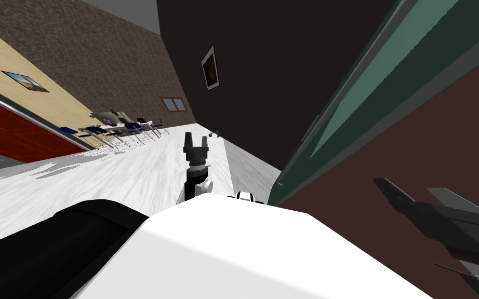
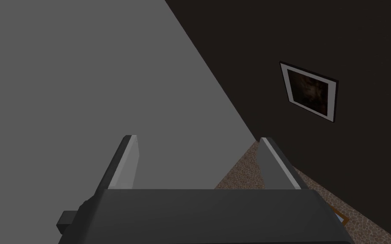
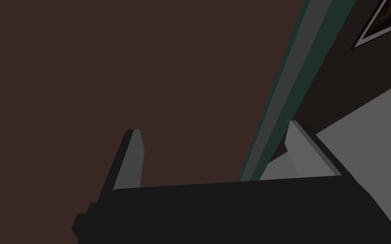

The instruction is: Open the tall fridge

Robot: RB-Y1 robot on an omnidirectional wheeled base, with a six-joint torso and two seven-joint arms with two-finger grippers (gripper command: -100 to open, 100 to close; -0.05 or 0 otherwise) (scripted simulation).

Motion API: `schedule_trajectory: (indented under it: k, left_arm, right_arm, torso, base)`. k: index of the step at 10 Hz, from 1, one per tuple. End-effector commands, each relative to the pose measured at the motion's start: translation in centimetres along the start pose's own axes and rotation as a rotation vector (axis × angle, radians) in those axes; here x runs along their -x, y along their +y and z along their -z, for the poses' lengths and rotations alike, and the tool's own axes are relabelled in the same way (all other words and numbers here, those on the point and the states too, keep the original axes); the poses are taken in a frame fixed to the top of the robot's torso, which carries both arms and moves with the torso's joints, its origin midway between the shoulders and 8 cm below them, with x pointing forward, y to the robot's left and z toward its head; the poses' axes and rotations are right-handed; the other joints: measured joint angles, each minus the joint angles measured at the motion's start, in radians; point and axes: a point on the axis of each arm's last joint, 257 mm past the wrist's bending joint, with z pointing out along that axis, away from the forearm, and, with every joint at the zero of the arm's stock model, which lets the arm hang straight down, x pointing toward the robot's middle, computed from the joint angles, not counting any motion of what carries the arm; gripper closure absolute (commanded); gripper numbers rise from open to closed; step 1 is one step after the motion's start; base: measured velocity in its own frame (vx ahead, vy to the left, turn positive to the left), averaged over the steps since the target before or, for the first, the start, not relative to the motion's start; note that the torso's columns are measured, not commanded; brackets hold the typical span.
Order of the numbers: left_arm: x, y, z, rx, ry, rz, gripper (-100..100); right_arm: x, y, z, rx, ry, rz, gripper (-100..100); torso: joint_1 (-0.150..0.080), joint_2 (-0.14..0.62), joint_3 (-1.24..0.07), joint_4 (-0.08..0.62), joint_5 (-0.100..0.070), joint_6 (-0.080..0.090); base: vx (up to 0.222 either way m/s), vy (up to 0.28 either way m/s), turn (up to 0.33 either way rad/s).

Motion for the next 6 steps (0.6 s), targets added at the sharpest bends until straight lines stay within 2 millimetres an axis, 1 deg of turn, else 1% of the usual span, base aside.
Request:
schedule_trajectory:
  k: [1,2,3,4,5,6]
  left_arm:
    - [0.0,0.0,0.0,0.000,0.000,0.000,0]
    - [0.0,0.0,0.0,0.000,0.000,0.000,0]
    - [0.0,0.0,0.0,0.000,0.000,0.000,0]
    - [0.0,0.0,0.0,0.000,0.000,0.000,0]
    - [0.0,0.0,0.0,0.000,0.000,0.000,0]
    - [0.0,0.0,0.0,0.000,0.000,0.000,0]
  right_arm:
    - [1.3,-1.2,0.5,-0.015,0.019,0.119,-100]
    - [1.3,-1.2,0.5,-0.015,0.019,0.120,-100]
    - [1.2,-2.1,1.1,-0.026,0.065,0.191,-100]
    - [1.8,-2.5,1.3,-0.035,0.061,0.212,-100]
    - [1.5,-3.3,1.9,-0.043,0.108,0.275,-100]
    - [2.3,-3.9,2.1,-0.055,0.104,0.303,-100]
  torso:
    - [0.002,-0.001,0.000,-0.001,-0.001,0.000]
    - [0.003,-0.002,-0.001,-0.001,0.000,-0.001]
    - [0.004,-0.002,-0.002,-0.001,0.002,-0.002]
    - [0.005,-0.004,-0.002,-0.002,0.001,-0.003]
    - [0.005,-0.003,-0.002,-0.003,0.001,-0.003]
    - [0.006,-0.004,-0.003,-0.003,0.002,-0.003]
  base:
    - [0.077,0.055,0.013]
    - [0.048,0.039,-0.031]
    - [0.062,0.064,0.051]
    - [0.049,0.069,0.020]
    - [0.063,0.076,0.050]
    - [0.063,0.056,0.002]
